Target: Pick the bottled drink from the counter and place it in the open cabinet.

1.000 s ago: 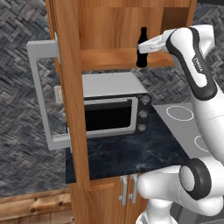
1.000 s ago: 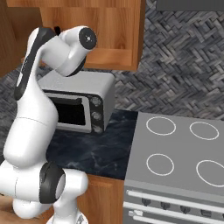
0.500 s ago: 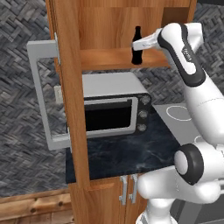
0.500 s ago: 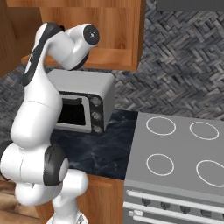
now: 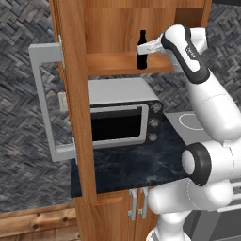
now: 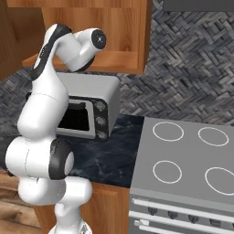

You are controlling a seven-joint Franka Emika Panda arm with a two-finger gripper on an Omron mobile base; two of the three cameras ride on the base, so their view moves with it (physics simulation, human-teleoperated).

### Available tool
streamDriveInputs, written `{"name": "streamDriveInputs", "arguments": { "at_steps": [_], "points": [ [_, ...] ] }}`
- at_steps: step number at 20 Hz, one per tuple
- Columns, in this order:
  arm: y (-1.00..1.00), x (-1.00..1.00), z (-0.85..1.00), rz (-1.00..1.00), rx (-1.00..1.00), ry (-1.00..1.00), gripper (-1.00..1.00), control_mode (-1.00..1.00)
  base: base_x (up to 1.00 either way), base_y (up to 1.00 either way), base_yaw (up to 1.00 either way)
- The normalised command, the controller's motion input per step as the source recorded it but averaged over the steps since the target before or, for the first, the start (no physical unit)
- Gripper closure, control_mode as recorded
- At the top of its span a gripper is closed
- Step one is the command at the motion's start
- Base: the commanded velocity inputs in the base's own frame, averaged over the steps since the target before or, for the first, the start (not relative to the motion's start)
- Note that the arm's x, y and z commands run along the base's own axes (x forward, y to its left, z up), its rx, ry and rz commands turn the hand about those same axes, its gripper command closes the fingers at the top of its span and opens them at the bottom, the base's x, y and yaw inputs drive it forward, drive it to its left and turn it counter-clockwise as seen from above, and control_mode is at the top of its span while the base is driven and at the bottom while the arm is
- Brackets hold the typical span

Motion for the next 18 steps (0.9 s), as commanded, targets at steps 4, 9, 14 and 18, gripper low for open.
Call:
{"name": "streamDriveInputs", "arguments": {
  "at_steps": [4, 9, 14, 18],
  "points": [
    [0.00, 0.38, -0.12, 0.00, 0.02, 0.00, 1.00, -1.00, 0.00, 0.00, 0.00],
    [0.01, 0.42, -0.12, 0.00, 0.00, 0.00, 1.00, -1.00, 0.00, 0.00, 0.00],
    [0.03, 0.43, -0.09, 0.00, 0.00, 0.00, 1.00, -1.00, 0.00, 0.00, 0.00],
    [0.02, 0.45, -0.04, 0.00, 0.00, 0.00, 1.00, -1.00, 0.00, 0.00, 0.00]
  ]
}}
